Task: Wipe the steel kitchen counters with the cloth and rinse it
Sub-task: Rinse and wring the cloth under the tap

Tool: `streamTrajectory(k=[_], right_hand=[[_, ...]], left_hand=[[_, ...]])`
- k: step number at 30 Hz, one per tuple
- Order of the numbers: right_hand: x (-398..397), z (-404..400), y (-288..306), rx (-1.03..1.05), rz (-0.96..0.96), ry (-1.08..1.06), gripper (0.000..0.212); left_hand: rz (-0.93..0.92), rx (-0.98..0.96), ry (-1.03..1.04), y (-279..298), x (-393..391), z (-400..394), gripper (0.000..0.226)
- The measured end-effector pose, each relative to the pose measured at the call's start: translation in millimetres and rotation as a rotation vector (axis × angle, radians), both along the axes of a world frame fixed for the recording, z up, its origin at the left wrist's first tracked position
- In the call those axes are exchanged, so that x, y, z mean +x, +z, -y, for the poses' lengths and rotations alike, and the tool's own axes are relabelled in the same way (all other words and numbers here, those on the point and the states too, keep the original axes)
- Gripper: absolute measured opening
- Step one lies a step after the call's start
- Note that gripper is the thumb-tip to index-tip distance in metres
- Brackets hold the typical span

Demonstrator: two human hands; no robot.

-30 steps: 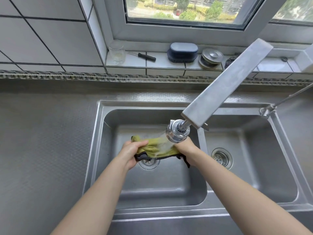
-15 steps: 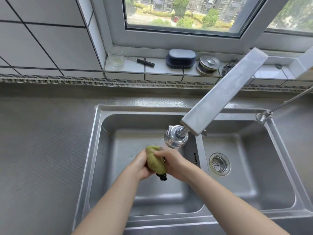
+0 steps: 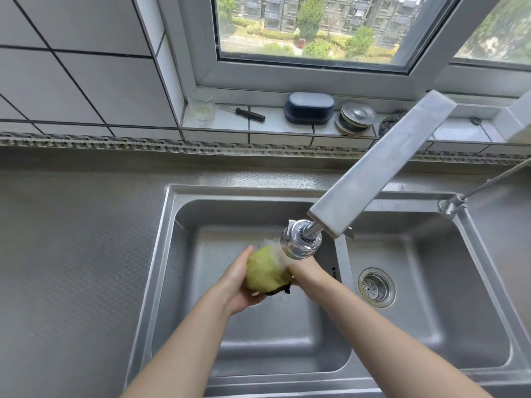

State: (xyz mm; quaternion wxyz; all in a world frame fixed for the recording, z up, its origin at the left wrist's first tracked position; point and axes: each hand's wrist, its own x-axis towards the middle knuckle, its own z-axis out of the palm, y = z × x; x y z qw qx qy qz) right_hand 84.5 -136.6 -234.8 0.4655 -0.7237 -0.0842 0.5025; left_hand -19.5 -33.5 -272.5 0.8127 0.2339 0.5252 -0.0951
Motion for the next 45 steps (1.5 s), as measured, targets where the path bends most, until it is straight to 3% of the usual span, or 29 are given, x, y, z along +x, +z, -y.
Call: streamTrajectory(k=[4,8,12,15,18,21,23,25,27,30,33,35,38,41,45], right_hand=[[-14.5,-3.1,6.3,0.057,0.1,-0.066,0.02],[-49.9,-4.8,1.0,0.014,0.462,-0.003,0.039],[-41.7,-4.4,-9.1,-0.194,0.629,0.016,0.035],[-19.6,-6.9,-14.6,-0.401,0.371,-0.173,0.028],[-18.9,-11.2,-11.0,-0.286,0.122,-0.178,0.02],[-21.3,-9.6,-2.4,-0.188,-0.263,-0.161,0.035],[-19.0,-5.6,-2.2,-0.155,-0.275,-0.088,0.033],[-19.1,-4.5,-3.1,-0.115,-0.116,-0.07,0.025],[-26.8,-4.3,-1.7,-0.097,0.163,-0.009,0.018],[-47.4,-6.7,2.7,0.024,0.586,0.047,0.021],[-61.5,-3.9,6.7,0.139,0.662,0.009,0.02],[-58.3,-3.3,4.9,0.077,0.615,-0.026,0.014],[-40.1,-7.9,4.8,-0.1,0.357,-0.228,0.029],[-23.4,-12.5,-2.6,-0.332,0.188,-0.137,0.022],[-11.8,-16.6,-1.1,-0.205,-0.082,-0.191,0.018]], left_hand=[[-0.038,0.036,0.104,0.2,2.1,8.2,0.045],[-0.106,0.297,0.116,2.3,13.8,17.6,0.015],[-0.131,0.301,0.126,11.4,26.0,26.7,0.015],[-0.065,0.284,0.064,23.6,33.3,32.5,0.024],[0.0,0.337,0.051,23.4,24.9,26.2,0.021],[0.081,0.44,0.082,15.9,10.0,16.0,0.017],[0.083,0.486,0.067,9.7,2.8,11.5,0.012],[-0.023,0.484,0.046,5.6,0.8,8.5,0.012],[-0.131,0.395,0.049,5.1,2.8,8.5,0.016],[-0.151,0.265,0.09,8.5,10.3,11.9,0.023],[-0.141,0.252,0.119,11.6,16.9,18.6,0.026],[-0.17,0.331,0.12,12.0,19.9,26.4,0.021],[-0.176,0.411,0.109,15.7,22.8,37.1,0.019],[-0.16,0.499,0.04,15.9,22.3,37.3,0.023],[-0.034,0.594,0.024,13.9,11.8,24.9,0.032]])
